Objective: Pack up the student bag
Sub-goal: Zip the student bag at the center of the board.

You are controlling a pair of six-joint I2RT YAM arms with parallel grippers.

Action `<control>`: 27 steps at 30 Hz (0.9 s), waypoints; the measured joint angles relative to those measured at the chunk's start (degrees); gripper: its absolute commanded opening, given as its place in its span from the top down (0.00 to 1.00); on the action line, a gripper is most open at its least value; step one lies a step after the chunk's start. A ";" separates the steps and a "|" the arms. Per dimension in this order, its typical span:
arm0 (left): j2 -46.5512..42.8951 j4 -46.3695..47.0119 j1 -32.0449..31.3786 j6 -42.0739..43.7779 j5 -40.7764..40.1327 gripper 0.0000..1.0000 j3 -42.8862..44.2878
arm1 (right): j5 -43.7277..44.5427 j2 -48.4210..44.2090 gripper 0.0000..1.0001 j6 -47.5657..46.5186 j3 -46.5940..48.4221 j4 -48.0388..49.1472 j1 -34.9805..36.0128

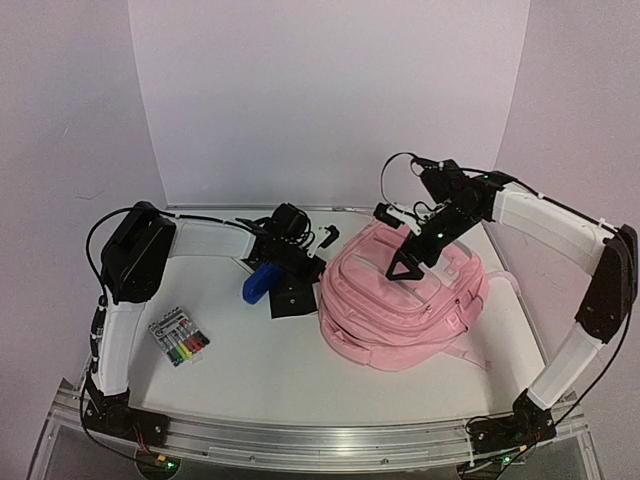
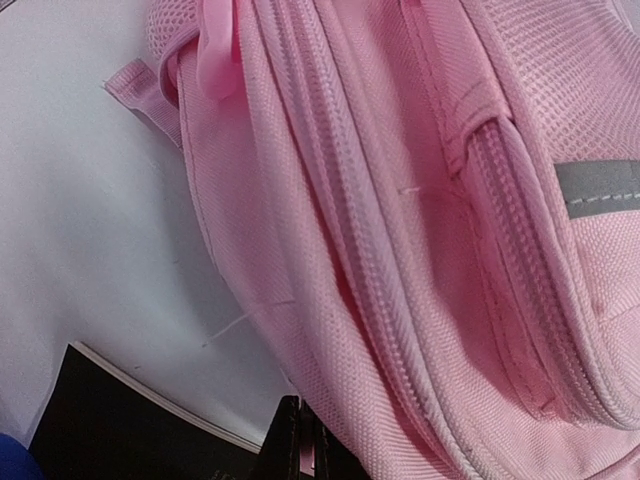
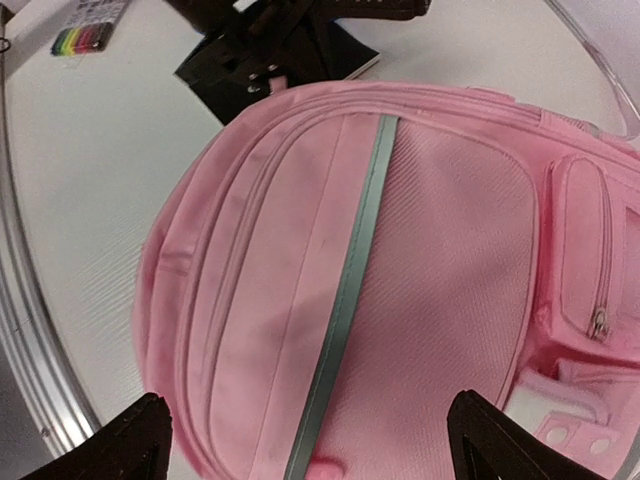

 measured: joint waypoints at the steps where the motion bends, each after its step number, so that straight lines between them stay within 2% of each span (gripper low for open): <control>1: 0.00 0.02 0.00 -0.08 0.08 1.00 0.00 | 1.26 1.11 0.02 0.77 0.23 1.44 0.81; 5: 0.00 0.02 0.00 -1.43 0.22 1.00 0.00 | 6.82 4.61 0.03 3.05 0.26 6.44 5.36; 9: 0.00 0.05 0.00 -2.49 0.52 1.00 0.00 | 11.52 9.35 0.09 5.10 0.95 9.86 8.12; 14: -1.81 1.10 0.00 -2.79 0.57 1.00 -3.22 | 11.20 16.38 0.15 8.34 3.06 11.15 5.80; 20: -6.73 0.56 -1.21 -2.03 -0.36 1.00 -9.04 | 9.07 18.37 0.18 11.06 5.56 10.47 3.60; 27: -10.54 -1.12 -9.89 -0.74 -3.45 1.00 -12.86 | 9.41 21.44 0.18 13.63 8.97 11.13 0.68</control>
